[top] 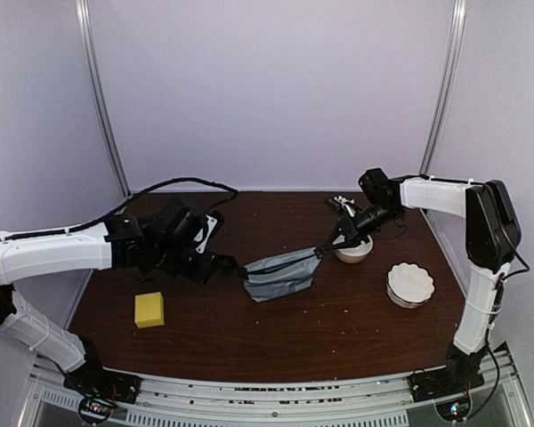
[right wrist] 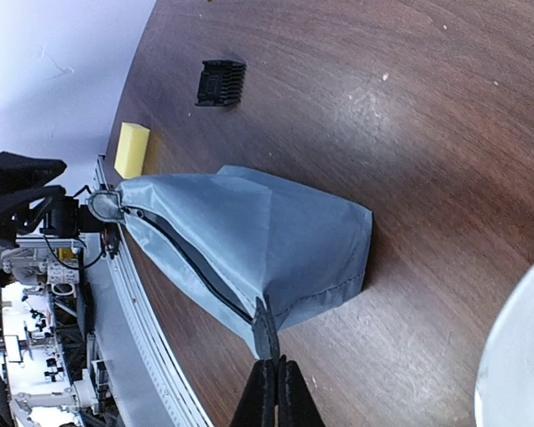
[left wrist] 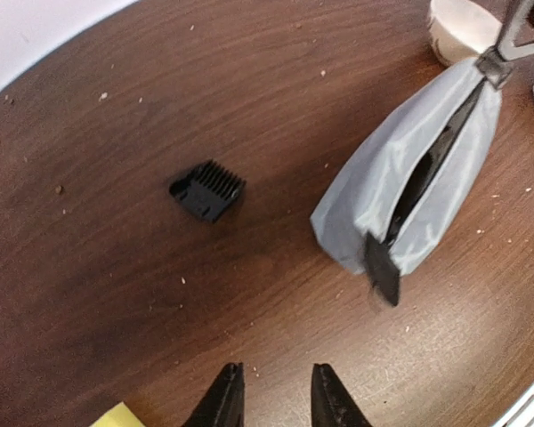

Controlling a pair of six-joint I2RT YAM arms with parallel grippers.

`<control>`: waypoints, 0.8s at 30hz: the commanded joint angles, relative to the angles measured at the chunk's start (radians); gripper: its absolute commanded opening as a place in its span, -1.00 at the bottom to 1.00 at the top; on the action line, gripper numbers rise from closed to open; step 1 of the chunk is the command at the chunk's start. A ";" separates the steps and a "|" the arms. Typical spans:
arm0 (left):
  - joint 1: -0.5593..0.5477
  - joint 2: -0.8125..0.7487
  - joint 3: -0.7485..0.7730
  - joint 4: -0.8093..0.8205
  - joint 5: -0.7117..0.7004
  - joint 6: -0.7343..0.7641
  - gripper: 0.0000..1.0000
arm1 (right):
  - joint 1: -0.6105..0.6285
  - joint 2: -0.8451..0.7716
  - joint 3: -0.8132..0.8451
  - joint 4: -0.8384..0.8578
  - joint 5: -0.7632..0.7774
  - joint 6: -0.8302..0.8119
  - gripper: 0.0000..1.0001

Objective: Sort the hair-cutting tools

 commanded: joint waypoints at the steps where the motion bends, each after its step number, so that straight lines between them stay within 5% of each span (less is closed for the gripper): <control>1: 0.000 -0.029 -0.055 0.097 -0.016 -0.131 -0.41 | -0.008 -0.141 -0.088 -0.001 0.081 -0.064 -1.00; 16: 0.000 0.107 -0.007 0.292 0.344 -0.143 -0.40 | -0.006 -0.180 -0.097 -0.006 0.100 -0.148 -0.99; 24: 0.004 0.172 -0.011 0.326 0.365 -0.247 -0.38 | -0.005 -0.177 -0.117 0.010 0.088 -0.149 -1.00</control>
